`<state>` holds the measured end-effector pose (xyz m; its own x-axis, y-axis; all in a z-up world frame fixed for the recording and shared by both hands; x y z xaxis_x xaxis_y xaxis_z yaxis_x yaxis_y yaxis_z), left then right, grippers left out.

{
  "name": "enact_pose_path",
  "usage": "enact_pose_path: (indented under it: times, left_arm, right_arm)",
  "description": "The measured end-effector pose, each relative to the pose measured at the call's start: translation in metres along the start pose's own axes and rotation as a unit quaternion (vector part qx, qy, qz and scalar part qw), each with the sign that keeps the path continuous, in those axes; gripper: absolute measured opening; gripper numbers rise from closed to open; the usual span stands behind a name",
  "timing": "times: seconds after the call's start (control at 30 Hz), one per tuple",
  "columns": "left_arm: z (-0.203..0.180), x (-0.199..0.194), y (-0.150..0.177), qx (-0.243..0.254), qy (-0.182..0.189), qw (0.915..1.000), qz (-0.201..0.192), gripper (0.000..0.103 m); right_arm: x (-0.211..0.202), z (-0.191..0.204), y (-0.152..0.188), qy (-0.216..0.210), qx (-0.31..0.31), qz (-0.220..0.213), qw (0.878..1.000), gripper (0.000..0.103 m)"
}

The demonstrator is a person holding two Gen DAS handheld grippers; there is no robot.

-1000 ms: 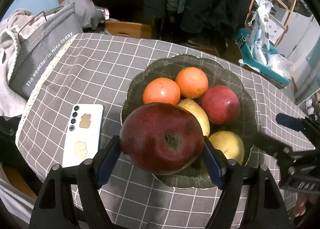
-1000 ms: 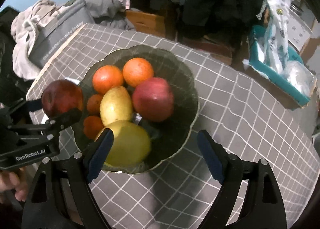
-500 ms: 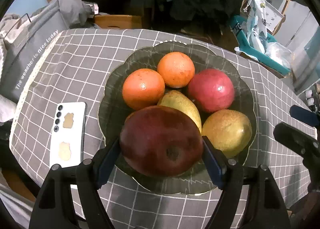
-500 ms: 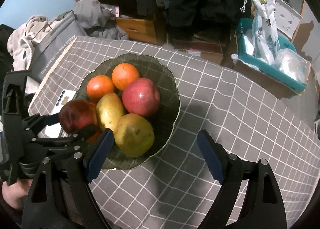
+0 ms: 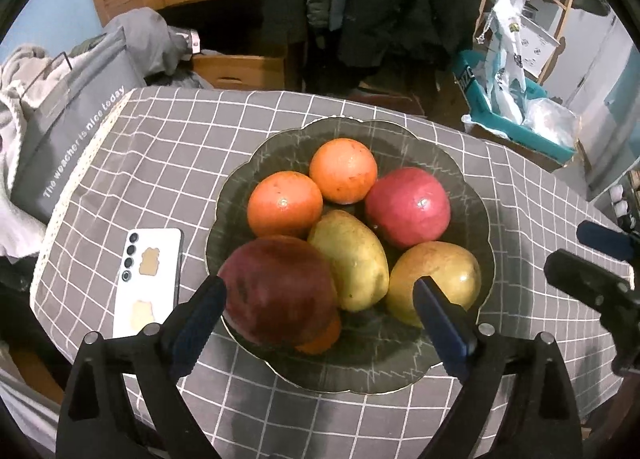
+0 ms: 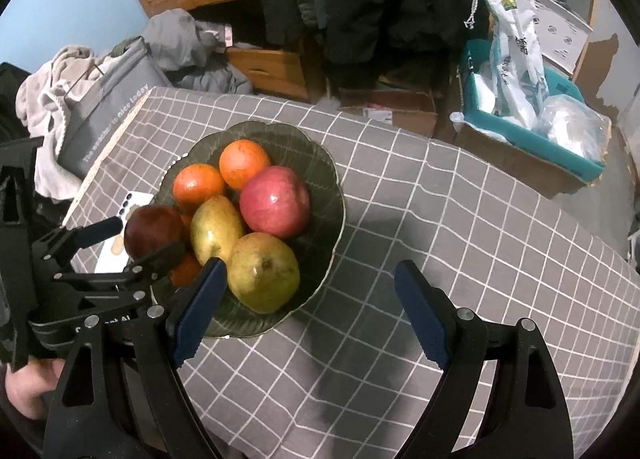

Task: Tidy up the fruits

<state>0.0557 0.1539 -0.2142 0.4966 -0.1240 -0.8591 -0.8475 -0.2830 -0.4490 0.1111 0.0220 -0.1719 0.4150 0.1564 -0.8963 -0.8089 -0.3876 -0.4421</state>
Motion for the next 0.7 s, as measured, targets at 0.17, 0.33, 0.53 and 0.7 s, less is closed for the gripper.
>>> enact_pose_path:
  times: [0.17,0.33,0.53,0.7]
  left_arm:
    - [-0.002,-0.009,-0.002,-0.003,0.0,0.9999,-0.014,0.095]
    - [-0.008,-0.022,-0.005,0.001,0.004,0.9996,-0.029,0.095]
    - [-0.02,-0.046,-0.008,0.015,0.009,0.9983,-0.056,0.095]
    - [-0.029,-0.066,-0.011,0.021,0.025,0.9966,-0.076,0.095]
  right_arm:
    - [-0.006,-0.004,0.0,0.005,0.003,-0.006,1.0,0.086]
    - [-0.017,-0.008,0.002,0.021,0.0,-0.019,1.0,0.086]
    - [-0.034,-0.016,0.001,0.044,0.002,-0.036,0.998,0.086]
    - [-0.053,-0.026,0.0,0.05,0.016,-0.054,0.997,0.087]
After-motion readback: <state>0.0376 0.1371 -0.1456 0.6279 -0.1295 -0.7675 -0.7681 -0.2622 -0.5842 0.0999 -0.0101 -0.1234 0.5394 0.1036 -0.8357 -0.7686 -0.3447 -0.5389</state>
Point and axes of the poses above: each gripper's, at about its wrist camera, not at the fingertips, and x roughly the way its jaws point, z to its left, y to its underside, the point moved 2 cm from there along x, roughly the way its jaws point, and after that the axes turned 13 degrees about y, right-handed, at the moved point
